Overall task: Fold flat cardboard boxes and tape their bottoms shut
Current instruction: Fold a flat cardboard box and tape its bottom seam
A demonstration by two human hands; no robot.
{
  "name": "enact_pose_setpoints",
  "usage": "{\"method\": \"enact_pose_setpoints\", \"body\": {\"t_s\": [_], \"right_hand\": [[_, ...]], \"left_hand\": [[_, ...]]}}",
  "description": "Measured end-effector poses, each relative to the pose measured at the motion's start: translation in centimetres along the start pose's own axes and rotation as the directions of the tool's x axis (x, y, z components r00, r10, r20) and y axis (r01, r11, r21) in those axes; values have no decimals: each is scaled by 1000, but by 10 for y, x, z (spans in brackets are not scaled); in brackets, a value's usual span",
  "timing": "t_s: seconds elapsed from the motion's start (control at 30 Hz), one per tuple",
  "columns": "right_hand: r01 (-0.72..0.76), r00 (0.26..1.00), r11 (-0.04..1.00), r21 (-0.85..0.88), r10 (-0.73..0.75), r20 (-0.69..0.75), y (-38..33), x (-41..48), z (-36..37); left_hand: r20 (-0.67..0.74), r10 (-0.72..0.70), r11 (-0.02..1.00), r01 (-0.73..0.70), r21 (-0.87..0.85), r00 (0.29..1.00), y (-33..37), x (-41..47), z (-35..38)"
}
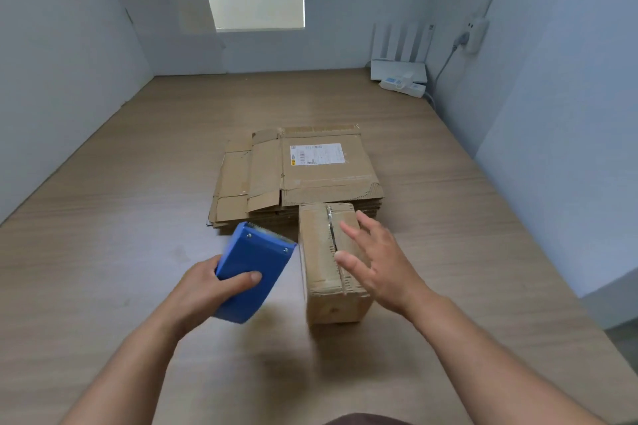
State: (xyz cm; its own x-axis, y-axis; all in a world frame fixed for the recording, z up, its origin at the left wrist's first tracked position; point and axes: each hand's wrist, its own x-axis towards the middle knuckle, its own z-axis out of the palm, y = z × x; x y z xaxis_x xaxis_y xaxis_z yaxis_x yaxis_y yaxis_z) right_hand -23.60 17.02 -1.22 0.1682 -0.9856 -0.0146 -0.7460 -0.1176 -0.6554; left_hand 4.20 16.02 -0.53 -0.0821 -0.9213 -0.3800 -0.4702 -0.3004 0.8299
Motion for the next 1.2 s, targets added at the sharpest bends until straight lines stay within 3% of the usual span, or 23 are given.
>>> {"method": "enact_pose_setpoints", "body": {"t_s": [0.07,0.13,0.2,0.3,0.5,0.6,0.73,0.9,1.2], "right_hand": [[20,999,987,159,-13,-44,-15,1,-7],[-9,999,900,436,-6,32,-31,1,-13],[-51,990,811,583,-37,138,-43,0,-17],[-55,981,791,610,-70,179,-51,-1,-19],[72,987,721,689,-150,53,-53,-14,-29],[137,982,733,666,-189,6,-55,-15,-33],[119,978,753,647,-200,53,-55,-15,-31],[48,993,722,690,-107,43,-49,-10,-27],[64,982,758,649,67,-175,-46,-5,-20]], "left_hand": [[99,92,995,-94,13,991,19,-14,-3],[161,162,986,-166,7,974,34,-24,-3],[201,209,977,-211,-11,957,44,-31,-2],[238,238,970,-244,-5,942,50,-36,0],[272,251,962,-270,33,929,46,-36,0],[269,254,960,-277,50,929,44,-33,2],[298,271,953,-299,54,915,47,-31,5],[313,285,948,-314,45,906,48,-27,6],[312,203,958,-255,134,928,60,-24,7]]}}
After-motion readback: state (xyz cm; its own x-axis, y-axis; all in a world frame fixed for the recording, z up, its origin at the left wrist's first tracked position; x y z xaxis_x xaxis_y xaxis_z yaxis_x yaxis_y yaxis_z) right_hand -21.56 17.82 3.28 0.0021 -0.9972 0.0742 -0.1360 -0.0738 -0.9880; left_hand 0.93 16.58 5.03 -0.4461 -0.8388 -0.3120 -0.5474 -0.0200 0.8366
